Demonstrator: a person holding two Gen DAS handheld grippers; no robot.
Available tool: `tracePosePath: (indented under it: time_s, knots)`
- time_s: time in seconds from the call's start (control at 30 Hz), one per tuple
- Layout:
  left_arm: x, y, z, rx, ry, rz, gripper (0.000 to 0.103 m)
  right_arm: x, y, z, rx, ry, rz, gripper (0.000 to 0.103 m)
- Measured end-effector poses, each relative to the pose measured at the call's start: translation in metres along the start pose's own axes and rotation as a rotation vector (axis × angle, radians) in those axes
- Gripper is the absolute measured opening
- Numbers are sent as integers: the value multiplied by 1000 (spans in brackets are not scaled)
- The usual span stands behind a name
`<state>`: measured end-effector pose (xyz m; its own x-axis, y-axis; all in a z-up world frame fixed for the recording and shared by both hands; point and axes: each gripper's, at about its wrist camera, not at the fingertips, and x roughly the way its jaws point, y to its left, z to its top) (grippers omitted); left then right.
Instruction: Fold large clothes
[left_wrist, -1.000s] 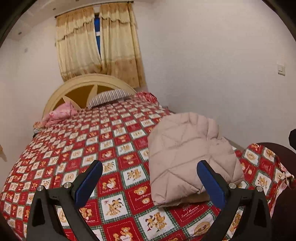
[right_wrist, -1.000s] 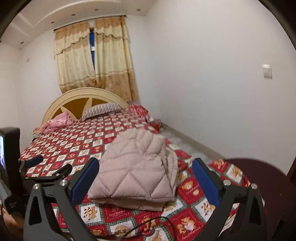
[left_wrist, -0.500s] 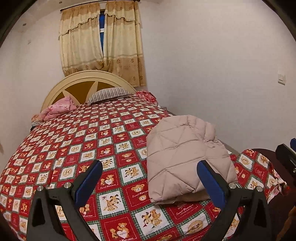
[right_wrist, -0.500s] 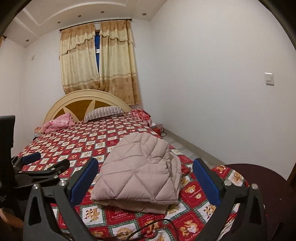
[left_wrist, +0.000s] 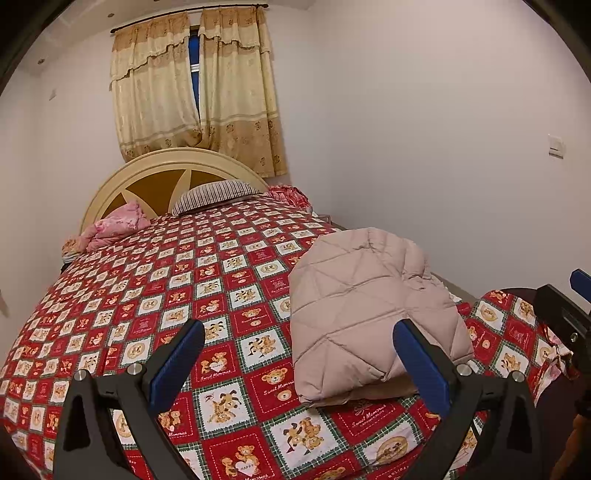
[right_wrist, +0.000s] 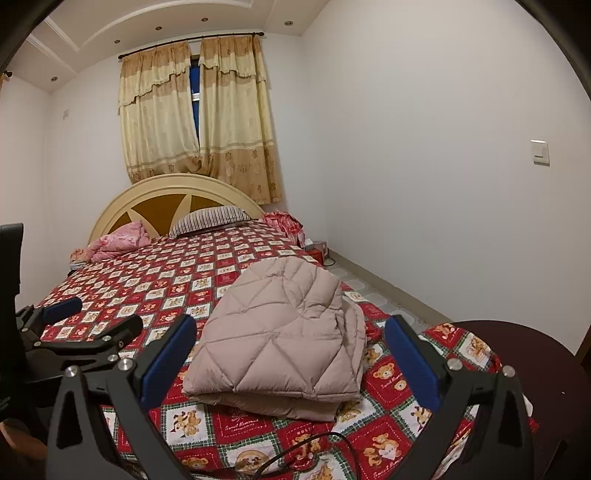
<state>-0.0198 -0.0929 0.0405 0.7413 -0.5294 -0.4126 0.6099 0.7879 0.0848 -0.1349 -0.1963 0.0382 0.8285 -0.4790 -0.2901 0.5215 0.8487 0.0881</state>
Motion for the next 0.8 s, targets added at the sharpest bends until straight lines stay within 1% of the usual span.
tracePosePath:
  time_s: [0.8]
  knots:
    - [0, 1, -1, -3, 7, -8, 102, 1, -5, 2, 16, 12, 3, 103]
